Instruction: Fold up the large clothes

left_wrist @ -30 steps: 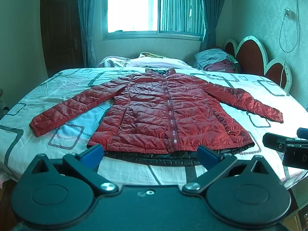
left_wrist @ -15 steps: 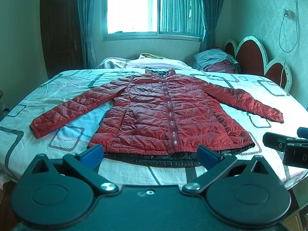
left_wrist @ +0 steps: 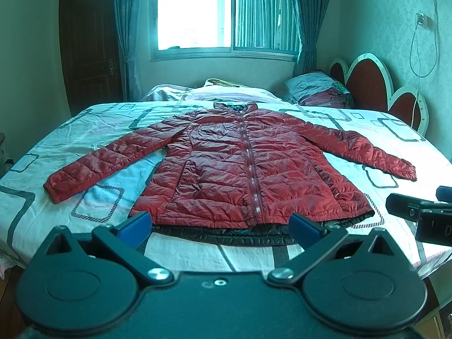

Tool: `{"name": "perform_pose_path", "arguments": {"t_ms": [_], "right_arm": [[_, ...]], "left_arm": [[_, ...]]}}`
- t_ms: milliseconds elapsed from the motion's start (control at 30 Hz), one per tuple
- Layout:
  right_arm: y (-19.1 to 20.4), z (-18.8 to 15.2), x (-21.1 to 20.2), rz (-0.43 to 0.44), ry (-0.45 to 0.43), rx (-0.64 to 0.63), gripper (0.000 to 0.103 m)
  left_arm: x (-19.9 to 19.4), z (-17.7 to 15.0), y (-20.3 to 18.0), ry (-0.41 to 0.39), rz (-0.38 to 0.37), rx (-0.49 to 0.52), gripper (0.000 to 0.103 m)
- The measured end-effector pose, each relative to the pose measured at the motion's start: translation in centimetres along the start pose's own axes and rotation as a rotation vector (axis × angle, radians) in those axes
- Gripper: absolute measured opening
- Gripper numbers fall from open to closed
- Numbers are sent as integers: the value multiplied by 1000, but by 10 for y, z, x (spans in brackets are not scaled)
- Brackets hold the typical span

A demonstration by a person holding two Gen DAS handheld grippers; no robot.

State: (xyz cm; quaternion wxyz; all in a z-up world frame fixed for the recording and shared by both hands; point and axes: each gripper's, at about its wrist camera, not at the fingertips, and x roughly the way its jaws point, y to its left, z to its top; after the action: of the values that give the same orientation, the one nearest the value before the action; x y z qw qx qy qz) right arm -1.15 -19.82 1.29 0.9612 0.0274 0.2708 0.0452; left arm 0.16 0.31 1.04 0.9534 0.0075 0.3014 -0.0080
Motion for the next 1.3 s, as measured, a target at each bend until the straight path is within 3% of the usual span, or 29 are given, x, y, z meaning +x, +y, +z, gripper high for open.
{"name": "perform_pose_path", "arguments": {"t_ms": [700, 967, 1300], "right_arm": [[-8, 7, 15, -3, -1, 54, 103], [-30, 19, 48, -49, 2, 103, 103], [-53, 46, 110, -126, 17, 155, 103]], "left_arm": [[11, 7, 3, -24, 11, 29, 103], [47, 25, 3, -38, 7, 45, 103], [106, 53, -1, -100, -57, 70, 103]]}}
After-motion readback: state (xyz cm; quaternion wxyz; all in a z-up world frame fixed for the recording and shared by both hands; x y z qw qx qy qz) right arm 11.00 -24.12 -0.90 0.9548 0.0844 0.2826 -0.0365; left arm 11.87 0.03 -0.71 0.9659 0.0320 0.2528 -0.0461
